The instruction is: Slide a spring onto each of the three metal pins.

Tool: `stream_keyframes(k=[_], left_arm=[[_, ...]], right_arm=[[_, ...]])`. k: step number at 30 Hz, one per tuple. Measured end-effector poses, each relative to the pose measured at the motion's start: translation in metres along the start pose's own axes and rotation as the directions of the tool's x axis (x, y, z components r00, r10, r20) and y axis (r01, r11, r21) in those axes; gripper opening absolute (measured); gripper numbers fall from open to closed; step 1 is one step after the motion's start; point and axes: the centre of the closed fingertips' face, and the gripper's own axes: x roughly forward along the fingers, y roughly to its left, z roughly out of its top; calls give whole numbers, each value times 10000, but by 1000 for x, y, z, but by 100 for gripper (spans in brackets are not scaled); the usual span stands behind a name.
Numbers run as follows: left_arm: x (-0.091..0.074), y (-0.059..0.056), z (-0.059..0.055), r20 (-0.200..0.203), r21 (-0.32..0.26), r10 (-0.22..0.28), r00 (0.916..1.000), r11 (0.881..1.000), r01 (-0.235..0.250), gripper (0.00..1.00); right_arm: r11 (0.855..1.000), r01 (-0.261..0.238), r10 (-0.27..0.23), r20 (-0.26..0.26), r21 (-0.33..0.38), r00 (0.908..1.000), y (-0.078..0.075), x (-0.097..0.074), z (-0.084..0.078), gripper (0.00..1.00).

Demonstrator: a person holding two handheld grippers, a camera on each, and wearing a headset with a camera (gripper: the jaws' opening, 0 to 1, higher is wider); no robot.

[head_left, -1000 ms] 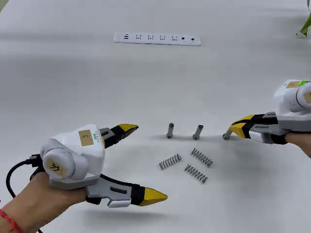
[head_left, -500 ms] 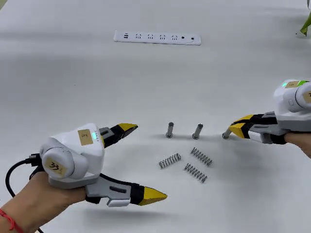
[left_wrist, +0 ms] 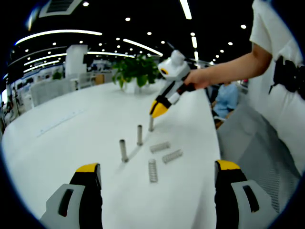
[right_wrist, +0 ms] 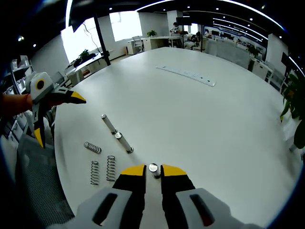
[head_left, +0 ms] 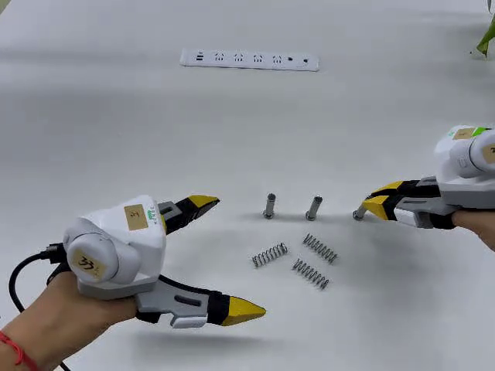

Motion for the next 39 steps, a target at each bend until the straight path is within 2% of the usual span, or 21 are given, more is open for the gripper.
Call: stream_keyframes(k=[10, 23, 30, 39], left_arm=[[0, -1, 2, -49, 59, -17, 10000, 10000, 17, 100], [1, -1, 3, -146, 119, 106, 9998, 9999, -104, 100], [1, 0, 4, -262, 192, 201, 9995, 9996, -196, 100], [0, 3, 3, -504, 336, 440, 9978, 9985, -423, 96]], right_arm=[[10000, 76, -75, 198, -47, 9998, 1, -8, 4, 22], [9998, 33, -17, 839, -194, 9965, 0, -30, 8, 34], [9994, -178, 216, 1289, -301, 9914, -2, -40, 10, 48], [9947, -513, 644, 1512, -888, 9864, 4, -57, -5, 65]])
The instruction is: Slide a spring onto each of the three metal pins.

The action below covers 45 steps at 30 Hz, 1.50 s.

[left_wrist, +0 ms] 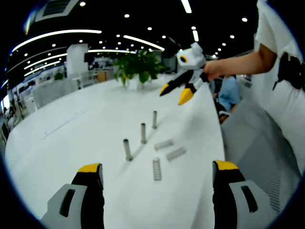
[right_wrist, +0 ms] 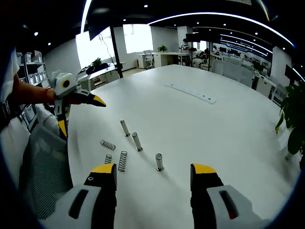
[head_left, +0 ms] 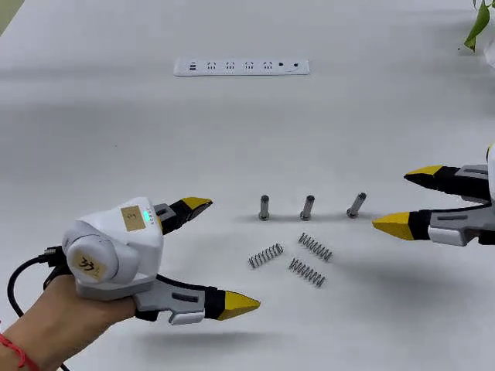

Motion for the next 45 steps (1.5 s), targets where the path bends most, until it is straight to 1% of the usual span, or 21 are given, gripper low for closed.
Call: stream_keyframes(k=[4, 5, 7, 9, 11, 13, 18, 19, 21, 24, 26, 28, 29, 31, 32, 34, 36, 38, 39, 41, 45], left_arm=[[0, 1, -2, -270, 152, 115, 9996, 9998, -111, 95], [0, 2, -2, -272, 140, 139, 9995, 9998, -135, 94], [0, 3, -1, -317, 119, 215, 9993, 9997, -212, 92], [0, 5, -3, -545, 108, 305, 9980, 9995, -300, 91], [1, 6, -4, -601, 199, 356, 9976, 9992, -344, 89], [2, 6, -5, -794, 255, 392, 9961, 9990, -373, 87], [7, 5, -11, -1370, 261, 470, 9895, 9987, -438, 77], [9, 4, -14, -1631, 304, 447, 9856, 9987, -403, 74], [11, 3, -15, -1763, 369, 425, 9834, 9987, -366, 66], [17, 1, -20, -2152, 429, 396, 9758, 9986, -311, 58], [22, 1, -21, -2264, 377, 379, 9733, 9988, -302, 52], [26, 1, -25, -2504, 366, 340, 9675, 9990, -256, 47], [28, 1, -28, -2710, 510, 348, 9619, 9985, -218, 45], [32, 0, -30, -2791, 578, 335, 9597, 9982, -181, 42], [35, 0, -32, -2922, 534, 302, 9559, 9985, -152, 41], [38, 0, -34, -3033, 485, 268, 9525, 9987, -127, 40], [42, 1, -38, -3289, 460, 268, 9440, 9989, -124, 37], [45, 1, -40, -3377, 407, 214, 9410, 9991, -81, 34], [47, 1, -44, -3555, 369, 173, 9345, 9993, -44, 32], [50, 2, -47, -3650, 372, 148, 9309, 9993, -14, 30], [56, 3, -53, -3946, 368, 78, 9188, 9993, 73, 24]], right_arm=[[9996, -214, 216, 150, -165, 9997, 6, -10, -6, 74], [9995, -253, 257, 161, -203, 9995, 8, -12, -8, 76], [9990, -335, 342, 258, -280, 9991, 10, -17, -12, 78], [9988, -384, 392, 294, -289, 9988, 11, -22, -18, 81], [9986, -425, 434, 297, -301, 9986, 12, -25, -22, 83], [9984, -488, 497, 321, -291, 9982, 14, -29, -27, 85], [9981, -519, 533, 452, -318, 9976, 16, -36, -34, 86], [9981, -519, 534, 471, -316, 9975, 16, -37, -35, 87], [9982, -520, 533, 455, -308, 9975, 15, -38, -38, 87], [9979, -557, 573, 515, -327, 9970, 17, -41, -40, 88], [9978, -588, 604, 537, -308, 9967, 18, -41, -41, 89], [9978, -584, 601, 538, -310, 9967, 18, -41, -42, 89], [9978, -582, 599, 533, -318, 9968, 19, -42, -43, 89], [9978, -582, 598, 542, -310, 9967, 19, -42, -44, 89], [9979, -579, 595, 568, -298, 9966, 19, -43, -44, 89], [9979, -564, 582, 604, -315, 9965, 20, -43, -43, 89], [9981, -534, 552, 592, -306, 9967, 19, -44, -44, 89], [9983, -523, 539, 629, -267, 9966, 19, -45, -44, 89], [9984, -511, 525, 628, -232, 9966, 19, -45, -45, 88], [9985, -508, 521, 612, -222, 9968, 19, -45, -47, 88], [9986, -514, 522, 623, -151, 9967, 19, -46, -48, 88]])
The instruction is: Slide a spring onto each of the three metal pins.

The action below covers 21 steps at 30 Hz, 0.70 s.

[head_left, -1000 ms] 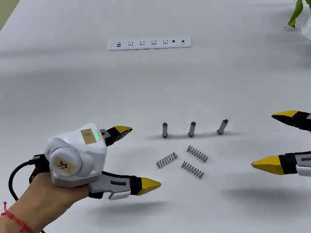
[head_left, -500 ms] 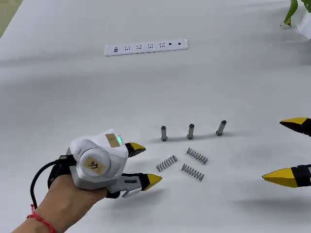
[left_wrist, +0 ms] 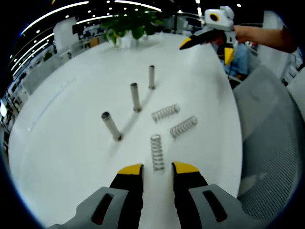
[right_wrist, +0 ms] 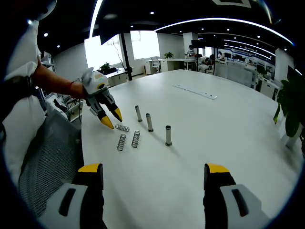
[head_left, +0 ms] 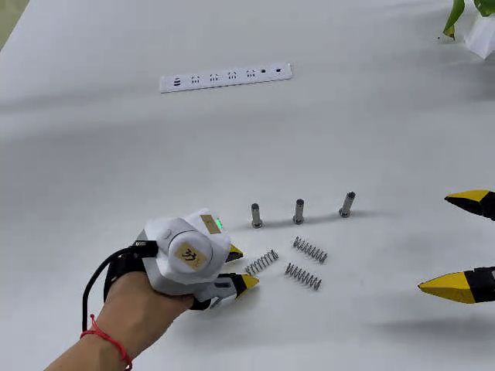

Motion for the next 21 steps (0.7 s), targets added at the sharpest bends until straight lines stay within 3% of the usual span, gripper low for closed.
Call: stream_keyframes(k=[7, 21], left_arm=[[7, -1, -5, -469, 245, -63, 9989, 9997, 75, 21], [9, 3, -4, -761, 608, 49, 9971, 9981, -3, 11]], right_arm=[[10000, 45, -46, 94, 84, 9999, 0, 1, 0, 88], [9997, 71, -73, 75, 242, 9999, 0, 2, -3, 88]])
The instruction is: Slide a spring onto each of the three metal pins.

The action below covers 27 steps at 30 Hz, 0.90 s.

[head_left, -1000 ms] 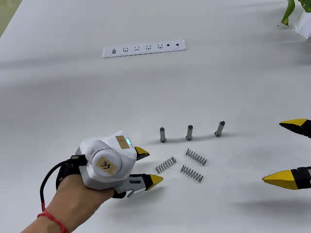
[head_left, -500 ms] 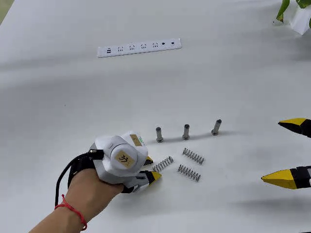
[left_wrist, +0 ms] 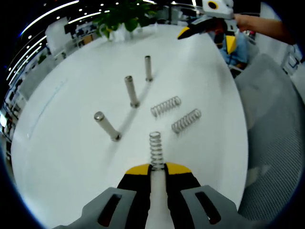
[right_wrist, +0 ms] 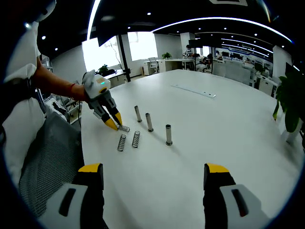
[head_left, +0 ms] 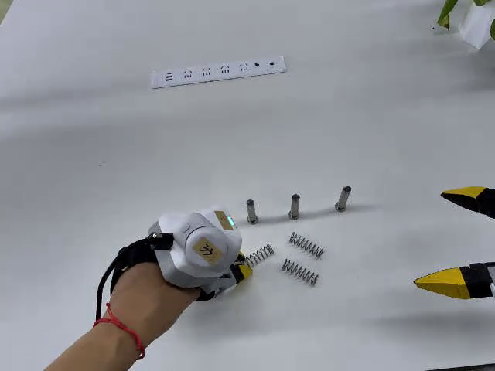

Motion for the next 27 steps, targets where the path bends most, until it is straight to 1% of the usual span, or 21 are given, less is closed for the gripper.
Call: stream_keyframes(k=[12, 18, 27], left_arm=[[-1, -2, -1, 237, -230, -154, 9996, 9996, 159, 11], [-3, -4, -3, 308, -288, -177, 9994, 9994, 186, 10], [-8, -6, -4, 565, -530, -220, 9982, 9983, 250, 10]], right_arm=[[9999, -93, 93, -12, -83, 10000, 4, 4, 3, 87], [9998, -122, 122, -12, -131, 9999, 5, 6, 6, 87], [9997, -194, 194, 6, -162, 9998, 9, 9, 9, 86]])
